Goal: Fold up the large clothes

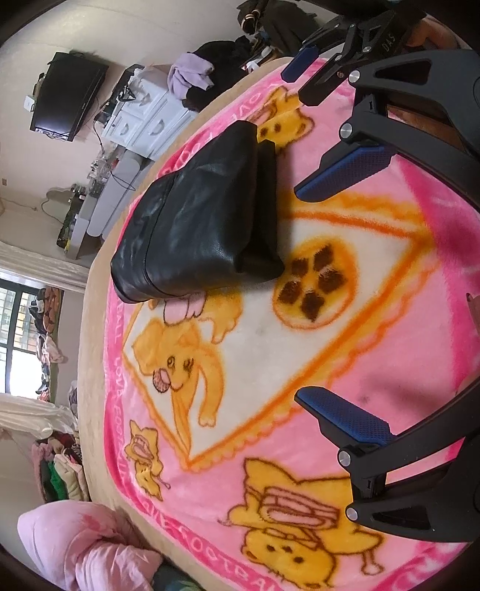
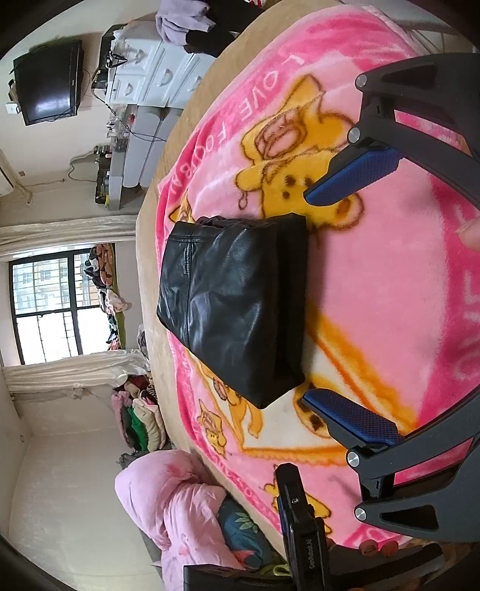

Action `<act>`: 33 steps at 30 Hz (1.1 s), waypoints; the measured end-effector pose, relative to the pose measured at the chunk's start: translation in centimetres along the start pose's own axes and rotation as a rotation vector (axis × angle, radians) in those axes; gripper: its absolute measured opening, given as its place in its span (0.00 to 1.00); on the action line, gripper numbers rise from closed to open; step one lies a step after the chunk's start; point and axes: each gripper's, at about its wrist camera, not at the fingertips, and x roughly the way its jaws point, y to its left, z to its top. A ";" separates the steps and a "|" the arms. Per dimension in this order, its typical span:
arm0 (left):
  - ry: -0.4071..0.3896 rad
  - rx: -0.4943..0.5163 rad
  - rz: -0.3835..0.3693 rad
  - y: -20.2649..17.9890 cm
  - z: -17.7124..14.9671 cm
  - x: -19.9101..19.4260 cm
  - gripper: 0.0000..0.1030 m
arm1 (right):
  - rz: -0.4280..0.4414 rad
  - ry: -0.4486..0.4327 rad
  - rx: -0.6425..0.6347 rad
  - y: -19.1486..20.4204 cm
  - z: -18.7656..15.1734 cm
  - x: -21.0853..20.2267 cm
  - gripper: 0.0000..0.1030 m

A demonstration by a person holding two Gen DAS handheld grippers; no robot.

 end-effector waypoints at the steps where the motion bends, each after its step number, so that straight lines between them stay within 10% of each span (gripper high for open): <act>1: 0.001 0.000 0.001 -0.1 0.0 0.0 0.91 | -0.001 -0.001 0.001 0.0 0.0 0.0 0.96; 33: 0.004 0.014 0.019 -0.3 0.0 -0.2 0.91 | -0.029 0.018 -0.001 -0.5 -0.1 0.0 0.96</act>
